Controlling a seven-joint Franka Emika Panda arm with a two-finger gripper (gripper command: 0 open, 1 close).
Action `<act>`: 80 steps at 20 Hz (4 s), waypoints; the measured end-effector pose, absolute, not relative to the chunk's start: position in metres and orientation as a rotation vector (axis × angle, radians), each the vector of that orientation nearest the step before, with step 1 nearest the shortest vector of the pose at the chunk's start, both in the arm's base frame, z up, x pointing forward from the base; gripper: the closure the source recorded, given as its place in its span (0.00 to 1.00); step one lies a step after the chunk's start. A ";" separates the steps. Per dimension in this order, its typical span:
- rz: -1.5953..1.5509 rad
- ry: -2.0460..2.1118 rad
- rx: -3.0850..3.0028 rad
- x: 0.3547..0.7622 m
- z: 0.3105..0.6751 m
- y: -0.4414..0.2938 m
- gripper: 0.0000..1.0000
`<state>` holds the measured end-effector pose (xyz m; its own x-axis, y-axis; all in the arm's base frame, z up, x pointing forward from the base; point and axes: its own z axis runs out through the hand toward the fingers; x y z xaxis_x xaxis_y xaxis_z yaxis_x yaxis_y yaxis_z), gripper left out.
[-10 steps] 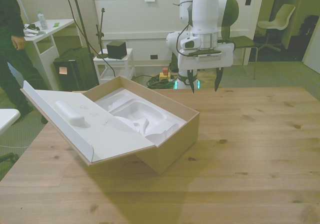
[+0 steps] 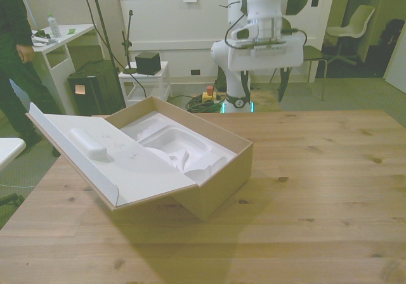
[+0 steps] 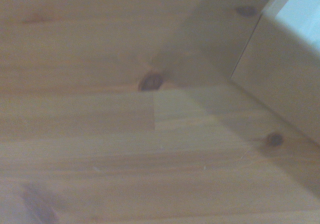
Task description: Close the box
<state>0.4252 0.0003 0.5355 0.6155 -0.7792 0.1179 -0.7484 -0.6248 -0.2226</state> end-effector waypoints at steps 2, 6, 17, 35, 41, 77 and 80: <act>-0.359 1.309 -2.635 0.430 0.567 -0.016 0.00; -0.442 1.416 -2.524 0.442 0.605 -0.072 0.00; -0.650 1.645 -2.349 0.471 0.657 -0.283 0.00; -0.867 1.873 -2.190 0.555 0.664 -0.465 0.00; -0.788 1.882 -2.220 0.576 0.630 -0.489 0.00; 0.037 1.236 -2.424 0.652 0.619 -0.251 0.00; 0.029 1.182 -2.515 0.668 0.619 -0.207 0.00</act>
<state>0.6680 -0.2072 0.6188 0.6499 -0.7409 -0.1692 -0.7483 -0.5850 -0.3128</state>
